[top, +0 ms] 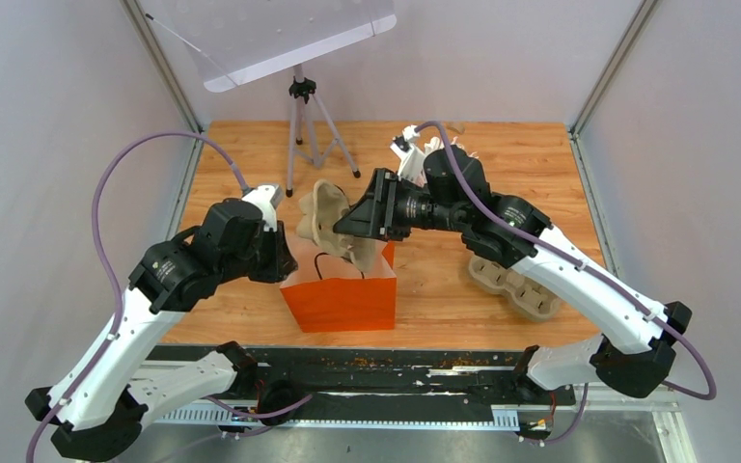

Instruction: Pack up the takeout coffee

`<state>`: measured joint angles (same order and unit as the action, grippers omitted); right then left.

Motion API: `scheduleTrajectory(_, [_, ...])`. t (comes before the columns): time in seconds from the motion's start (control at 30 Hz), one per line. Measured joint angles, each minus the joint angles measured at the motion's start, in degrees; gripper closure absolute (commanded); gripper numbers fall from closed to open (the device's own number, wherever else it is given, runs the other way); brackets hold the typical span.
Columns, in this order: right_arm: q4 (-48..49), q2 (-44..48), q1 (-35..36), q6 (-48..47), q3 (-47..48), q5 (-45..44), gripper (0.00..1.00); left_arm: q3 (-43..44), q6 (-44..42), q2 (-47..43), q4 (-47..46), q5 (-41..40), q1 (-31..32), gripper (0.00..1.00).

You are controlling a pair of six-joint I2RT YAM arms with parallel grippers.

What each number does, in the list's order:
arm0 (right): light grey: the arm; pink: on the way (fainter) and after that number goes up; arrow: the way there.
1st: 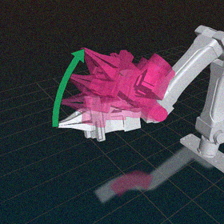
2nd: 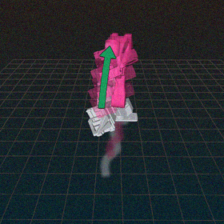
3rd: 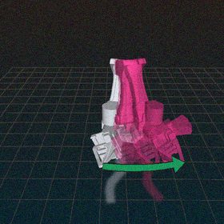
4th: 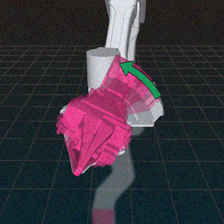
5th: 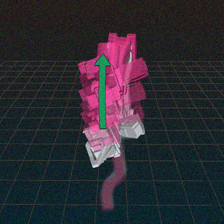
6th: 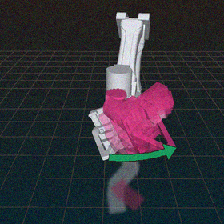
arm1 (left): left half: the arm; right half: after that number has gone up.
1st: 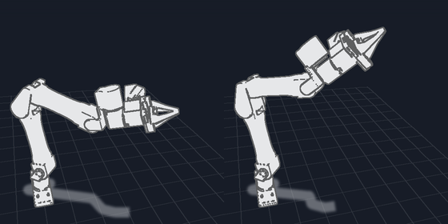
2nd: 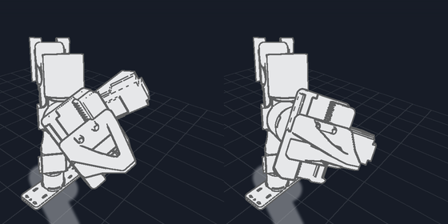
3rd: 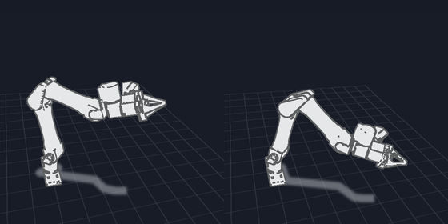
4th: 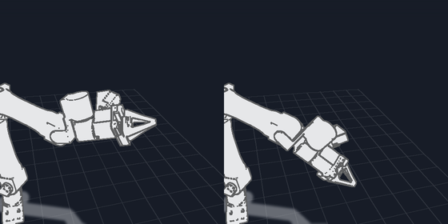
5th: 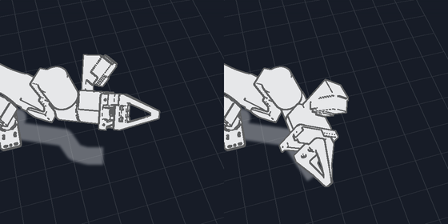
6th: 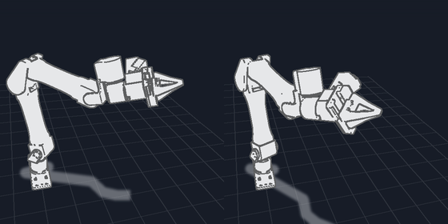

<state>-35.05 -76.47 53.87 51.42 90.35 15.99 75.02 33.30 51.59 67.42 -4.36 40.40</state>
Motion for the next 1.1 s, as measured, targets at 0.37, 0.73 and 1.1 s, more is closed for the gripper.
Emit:
scheduleTrajectory(0.37, [3.39, 7.28, 0.00, 0.00, -5.84, -9.68, 0.54, -2.82, -0.72, -2.36, -2.16, 1.38, 0.00, 0.81])
scheduleTrajectory(0.73, [9.16, 7.23, 0.00, 0.68, -6.73, -14.25, 0.54, -2.93, -0.83, -2.82, -3.85, 2.40, 0.00, 0.81])
scheduleTrajectory(1.1, [10.49, 6.99, 2.54, 5.16, -10.93, -13.31, 0.55, -2.99, 0.07, -2.82, -4.61, 2.89, 0.00, 0.81])
